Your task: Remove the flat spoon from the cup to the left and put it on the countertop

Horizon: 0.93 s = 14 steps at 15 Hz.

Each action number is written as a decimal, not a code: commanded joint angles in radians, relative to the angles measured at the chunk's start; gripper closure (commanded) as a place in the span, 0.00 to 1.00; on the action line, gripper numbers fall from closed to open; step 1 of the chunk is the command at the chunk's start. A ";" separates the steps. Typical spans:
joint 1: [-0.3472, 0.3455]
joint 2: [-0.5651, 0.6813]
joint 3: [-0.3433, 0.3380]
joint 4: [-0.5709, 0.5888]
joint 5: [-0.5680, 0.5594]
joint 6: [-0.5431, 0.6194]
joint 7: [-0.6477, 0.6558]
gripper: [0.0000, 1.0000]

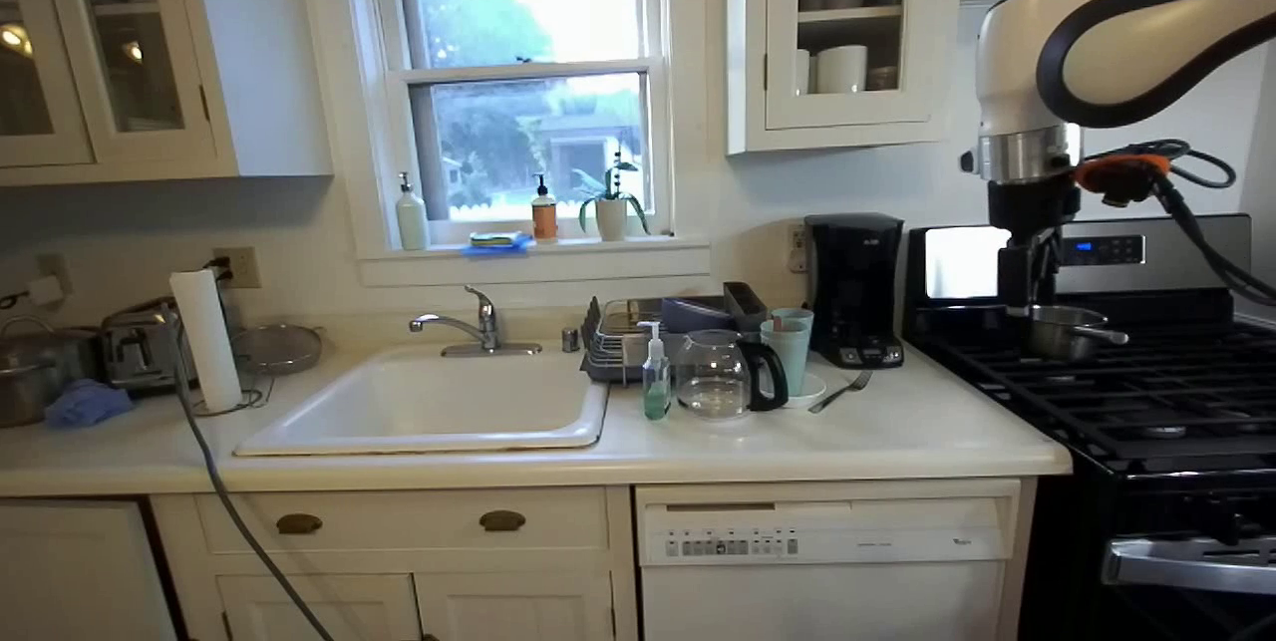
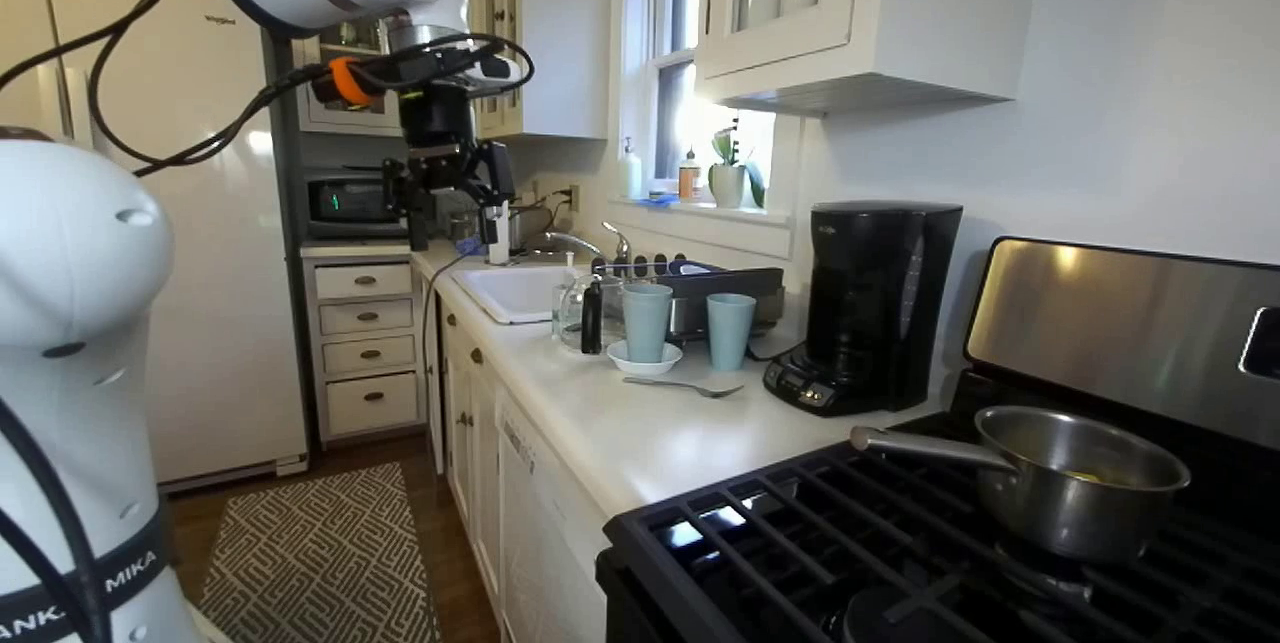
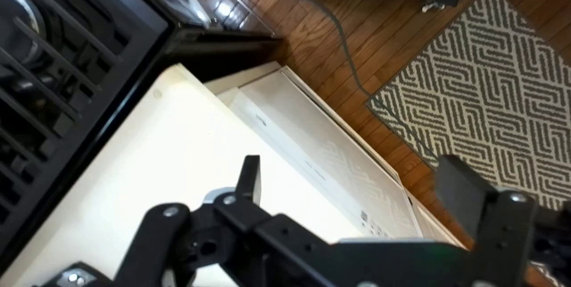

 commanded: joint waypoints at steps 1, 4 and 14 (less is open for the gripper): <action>0.036 0.225 0.048 0.135 0.008 0.172 0.044 0.00; 0.030 0.383 0.069 0.248 -0.029 0.288 0.045 0.00; 0.010 0.754 0.011 0.628 -0.084 0.379 -0.106 0.00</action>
